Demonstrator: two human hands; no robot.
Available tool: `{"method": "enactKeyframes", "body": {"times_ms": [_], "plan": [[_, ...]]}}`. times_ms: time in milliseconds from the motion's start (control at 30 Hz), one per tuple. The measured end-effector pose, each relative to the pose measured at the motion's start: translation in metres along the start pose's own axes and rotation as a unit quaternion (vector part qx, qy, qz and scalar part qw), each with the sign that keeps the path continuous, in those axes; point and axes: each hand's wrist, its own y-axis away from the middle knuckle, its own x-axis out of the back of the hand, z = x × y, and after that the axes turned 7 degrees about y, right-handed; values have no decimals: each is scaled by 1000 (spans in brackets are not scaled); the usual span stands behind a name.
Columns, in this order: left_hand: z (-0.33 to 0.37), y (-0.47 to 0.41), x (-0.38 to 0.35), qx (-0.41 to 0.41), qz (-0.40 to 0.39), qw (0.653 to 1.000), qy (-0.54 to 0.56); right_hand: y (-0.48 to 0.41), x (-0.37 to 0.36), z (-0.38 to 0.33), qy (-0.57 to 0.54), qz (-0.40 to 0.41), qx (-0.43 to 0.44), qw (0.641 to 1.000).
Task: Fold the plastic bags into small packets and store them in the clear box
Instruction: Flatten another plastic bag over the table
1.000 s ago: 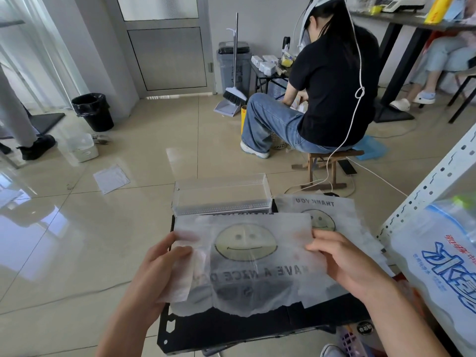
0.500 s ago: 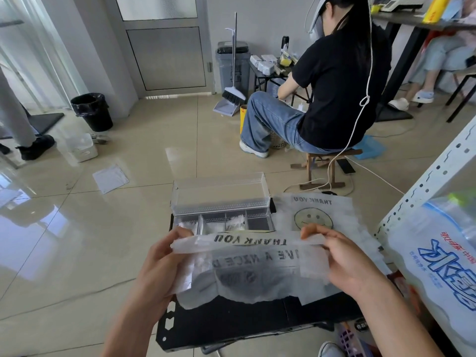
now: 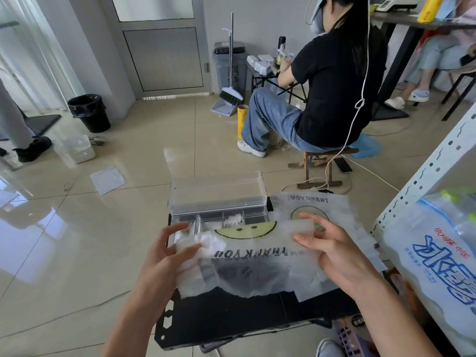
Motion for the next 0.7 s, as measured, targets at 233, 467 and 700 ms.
{"method": "enactKeyframes", "body": {"times_ms": [233,467,700], "plan": [[-11,-8,10,42,-27,998,40,-1,5,5,46,-6,-18,999],[-9,-12,13,19,-19,1000,-7,-2,7,10,210,-4,55,976],[-14,-20,16,122,-10,992,36,-3,0,9,213,13,73,974]]}}
